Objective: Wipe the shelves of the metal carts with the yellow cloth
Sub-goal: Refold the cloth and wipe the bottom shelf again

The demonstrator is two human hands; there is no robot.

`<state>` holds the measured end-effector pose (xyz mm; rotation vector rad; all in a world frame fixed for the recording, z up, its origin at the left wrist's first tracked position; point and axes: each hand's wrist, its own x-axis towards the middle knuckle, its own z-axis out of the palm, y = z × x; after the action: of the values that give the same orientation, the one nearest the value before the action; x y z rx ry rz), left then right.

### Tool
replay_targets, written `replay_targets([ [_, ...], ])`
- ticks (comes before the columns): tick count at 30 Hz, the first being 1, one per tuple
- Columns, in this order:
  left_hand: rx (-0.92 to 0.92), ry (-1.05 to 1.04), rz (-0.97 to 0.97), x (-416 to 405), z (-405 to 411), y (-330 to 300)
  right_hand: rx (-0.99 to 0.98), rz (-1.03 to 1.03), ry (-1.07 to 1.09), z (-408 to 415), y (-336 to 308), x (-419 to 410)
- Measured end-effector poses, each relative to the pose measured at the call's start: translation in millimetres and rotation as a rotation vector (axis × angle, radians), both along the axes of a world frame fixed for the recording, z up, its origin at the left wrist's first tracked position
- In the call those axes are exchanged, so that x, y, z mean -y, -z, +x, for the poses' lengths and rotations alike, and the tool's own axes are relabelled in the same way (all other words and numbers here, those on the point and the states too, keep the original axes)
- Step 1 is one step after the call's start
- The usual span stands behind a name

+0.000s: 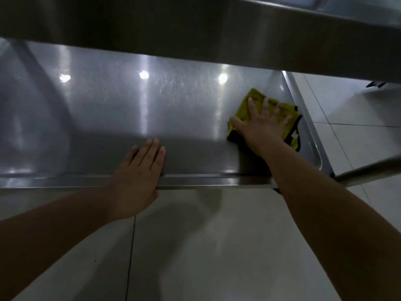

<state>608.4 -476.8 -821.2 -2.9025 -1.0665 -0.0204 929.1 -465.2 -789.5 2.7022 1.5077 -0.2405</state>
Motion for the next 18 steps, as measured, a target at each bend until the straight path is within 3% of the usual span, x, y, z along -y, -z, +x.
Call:
replay_targets([
  [4, -0.013, -0.004, 0.012, -1.1, 1.7, -0.2, -0.045, 0.021, 0.017, -3.6, -4.1, -55.4],
  [8, -0.024, -0.016, 0.012, -3.2, 1.7, 1.3, -0.036, 0.011, -0.112, -11.8, -2.5, -72.6],
  [18, -0.021, -0.016, 0.017, 1.1, 0.9, -4.9, 0.030, -0.008, -0.568, -52.0, 10.6, 25.3],
])
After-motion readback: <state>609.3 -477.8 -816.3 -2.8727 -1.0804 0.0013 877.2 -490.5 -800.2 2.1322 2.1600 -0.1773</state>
